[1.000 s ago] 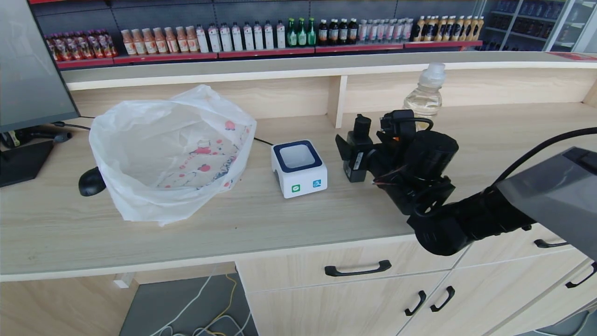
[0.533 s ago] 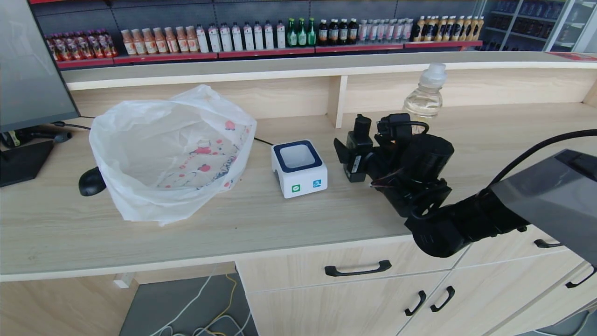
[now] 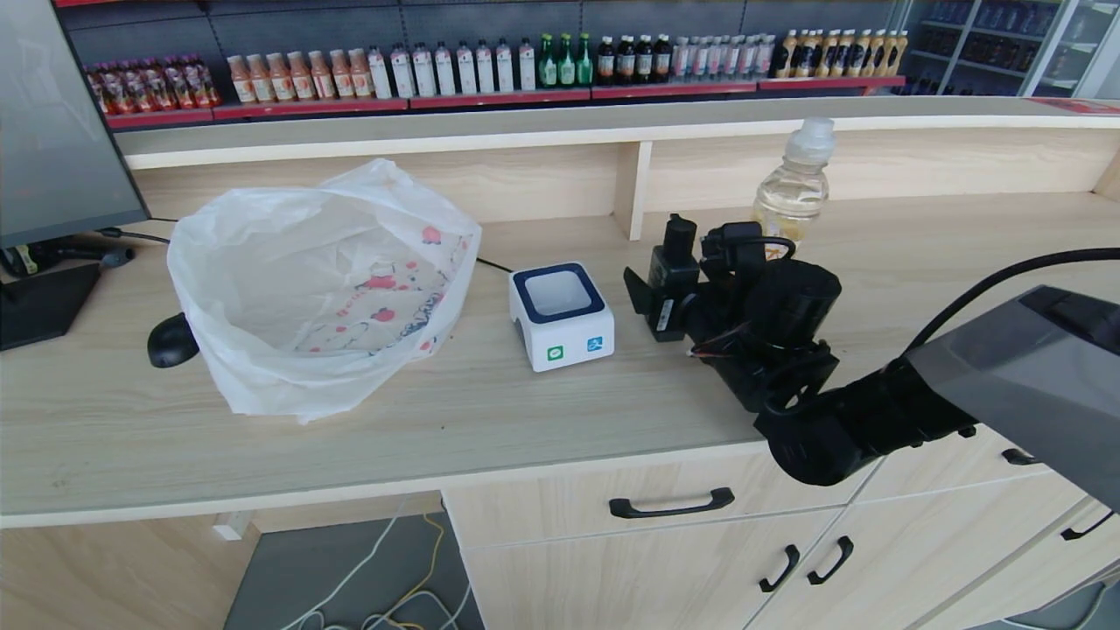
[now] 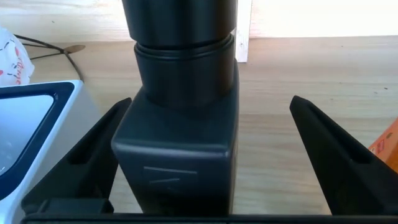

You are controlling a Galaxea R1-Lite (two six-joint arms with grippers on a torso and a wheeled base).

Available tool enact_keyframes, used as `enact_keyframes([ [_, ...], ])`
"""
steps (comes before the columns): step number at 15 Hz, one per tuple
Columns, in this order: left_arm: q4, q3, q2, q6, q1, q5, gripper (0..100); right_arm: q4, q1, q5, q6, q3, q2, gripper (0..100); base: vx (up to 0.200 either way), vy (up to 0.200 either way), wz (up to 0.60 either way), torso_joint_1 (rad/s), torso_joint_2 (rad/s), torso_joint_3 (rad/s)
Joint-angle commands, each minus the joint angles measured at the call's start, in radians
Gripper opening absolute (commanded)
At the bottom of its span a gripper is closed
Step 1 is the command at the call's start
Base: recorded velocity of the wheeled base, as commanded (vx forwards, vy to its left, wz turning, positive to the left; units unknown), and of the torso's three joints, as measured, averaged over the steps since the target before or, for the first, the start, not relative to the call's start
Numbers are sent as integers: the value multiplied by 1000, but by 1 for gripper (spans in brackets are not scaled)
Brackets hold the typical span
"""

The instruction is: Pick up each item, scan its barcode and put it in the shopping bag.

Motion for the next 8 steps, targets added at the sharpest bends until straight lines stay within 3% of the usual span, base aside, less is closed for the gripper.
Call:
enact_keyframes([
  [1,0,0,0,-1,0,0,100,-1,0,-2,0,0,1,100,0,0,0,0,0,0],
  [5,0,0,0,-1,0,0,100,-2,0,-2,0,0,3,100,0,0,0,0,0,0],
  [6,0,0,0,-1,0,0,100,-4,3,-4,2,2,1,0,0,0,0,0,0,0],
  [8,0,0,0,-1,0,0,100,-5,4,-5,2,0,1,0,0,0,0,0,0,0],
])
